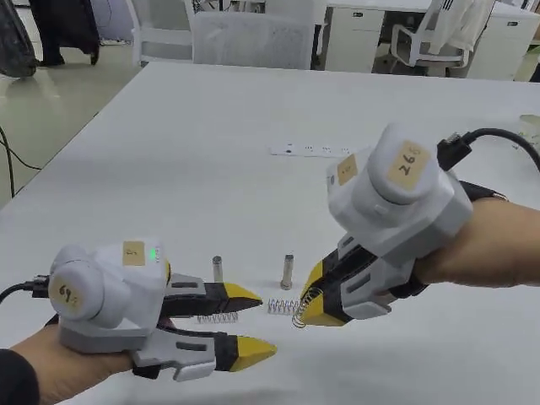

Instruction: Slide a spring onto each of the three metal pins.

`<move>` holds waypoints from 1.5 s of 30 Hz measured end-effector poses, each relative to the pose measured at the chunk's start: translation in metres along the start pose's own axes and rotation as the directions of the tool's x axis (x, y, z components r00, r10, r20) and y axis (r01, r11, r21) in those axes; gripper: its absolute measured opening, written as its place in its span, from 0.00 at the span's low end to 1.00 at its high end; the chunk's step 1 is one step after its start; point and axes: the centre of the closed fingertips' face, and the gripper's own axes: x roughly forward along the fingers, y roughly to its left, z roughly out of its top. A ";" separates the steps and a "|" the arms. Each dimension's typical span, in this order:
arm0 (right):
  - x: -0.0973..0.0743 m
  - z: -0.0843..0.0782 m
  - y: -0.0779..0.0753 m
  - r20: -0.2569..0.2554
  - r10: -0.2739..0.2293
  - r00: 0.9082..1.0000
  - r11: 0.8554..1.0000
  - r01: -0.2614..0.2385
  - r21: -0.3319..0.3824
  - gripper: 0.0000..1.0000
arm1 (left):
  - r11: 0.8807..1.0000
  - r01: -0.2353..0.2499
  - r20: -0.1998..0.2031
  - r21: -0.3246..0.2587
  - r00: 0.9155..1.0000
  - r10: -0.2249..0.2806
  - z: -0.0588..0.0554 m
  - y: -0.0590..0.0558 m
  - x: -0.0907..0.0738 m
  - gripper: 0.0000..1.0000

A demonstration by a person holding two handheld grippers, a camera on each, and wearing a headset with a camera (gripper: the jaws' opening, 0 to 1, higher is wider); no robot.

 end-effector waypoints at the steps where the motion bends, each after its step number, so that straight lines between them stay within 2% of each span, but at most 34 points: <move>1: 0.000 -0.001 -0.001 -0.002 -0.002 1.000 1.000 0.002 0.002 0.08 | 1.000 -0.005 0.002 -0.006 1.000 0.005 -0.001 0.001 -0.001 0.31; 13: -0.009 -0.015 -0.010 -0.022 -0.022 1.000 0.999 0.023 0.030 0.08 | 0.993 -0.090 0.021 -0.076 0.996 0.092 -0.012 0.012 -0.025 0.42; 24: -0.027 -0.032 -0.026 -0.041 -0.063 0.997 0.995 0.066 0.072 0.08 | 0.975 -0.173 0.030 -0.143 0.983 0.179 -0.023 0.022 -0.045 0.50; 29: -0.034 -0.038 -0.031 -0.049 -0.074 0.996 0.993 0.078 0.088 0.08 | 0.962 -0.212 0.042 -0.173 0.974 0.222 -0.025 0.026 -0.052 0.53; 37: -0.052 -0.047 -0.045 -0.062 -0.107 0.992 0.987 0.114 0.117 0.08 | 0.949 -0.244 0.052 -0.197 0.965 0.259 -0.028 0.030 -0.056 0.58; 45: -0.061 -0.051 -0.061 -0.077 -0.136 0.988 0.981 0.145 0.130 0.08 | 0.948 -0.249 0.050 -0.198 0.963 0.264 -0.028 0.031 -0.057 0.59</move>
